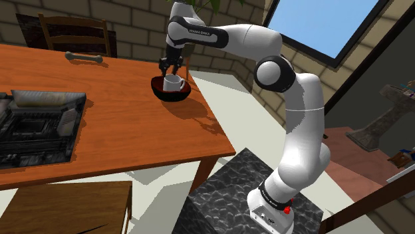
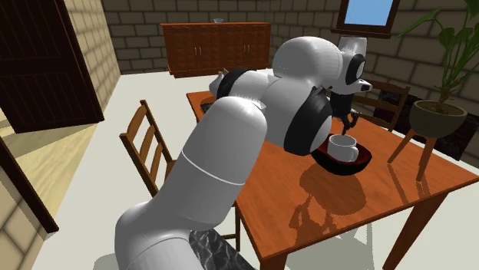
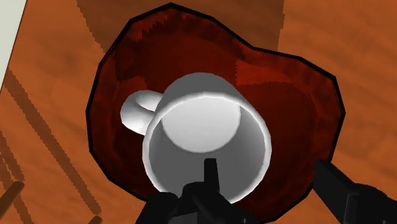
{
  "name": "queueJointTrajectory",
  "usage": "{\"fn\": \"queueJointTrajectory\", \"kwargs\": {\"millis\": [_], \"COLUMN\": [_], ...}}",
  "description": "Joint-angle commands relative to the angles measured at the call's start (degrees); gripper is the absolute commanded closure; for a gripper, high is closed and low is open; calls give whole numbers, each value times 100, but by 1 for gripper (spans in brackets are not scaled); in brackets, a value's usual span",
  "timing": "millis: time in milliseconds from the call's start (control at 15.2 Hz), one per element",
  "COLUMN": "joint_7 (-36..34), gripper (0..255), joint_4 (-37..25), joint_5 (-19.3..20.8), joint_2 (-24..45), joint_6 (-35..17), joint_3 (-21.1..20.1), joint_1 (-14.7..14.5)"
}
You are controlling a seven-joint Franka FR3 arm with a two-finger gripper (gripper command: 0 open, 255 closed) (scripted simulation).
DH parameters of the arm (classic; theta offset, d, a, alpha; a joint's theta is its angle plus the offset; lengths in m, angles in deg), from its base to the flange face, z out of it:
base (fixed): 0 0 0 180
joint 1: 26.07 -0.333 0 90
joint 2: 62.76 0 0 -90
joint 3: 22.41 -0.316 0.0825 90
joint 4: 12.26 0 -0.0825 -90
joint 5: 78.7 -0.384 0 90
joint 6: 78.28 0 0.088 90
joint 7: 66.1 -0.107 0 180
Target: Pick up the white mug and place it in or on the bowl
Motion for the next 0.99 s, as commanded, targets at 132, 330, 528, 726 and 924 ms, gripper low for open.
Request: {"fn": "queueJointTrajectory", "kwargs": {"millis": [132, 330, 528, 726, 924], "joint_7": [0, 24, 47, 47, 47], "gripper": [0, 0, 0, 0, 0], "joint_4": [0, -337, -712, -712, -712], "joint_5": [0, -15, -18, -18, -18], "joint_2": [-1, -32, -16, -16, -16], "joint_6": [-1, 363, 717, 717, 717], "joint_3": [0, -10, -13, -13, -13], "joint_1": [0, -34, -80, -80, -80]}}
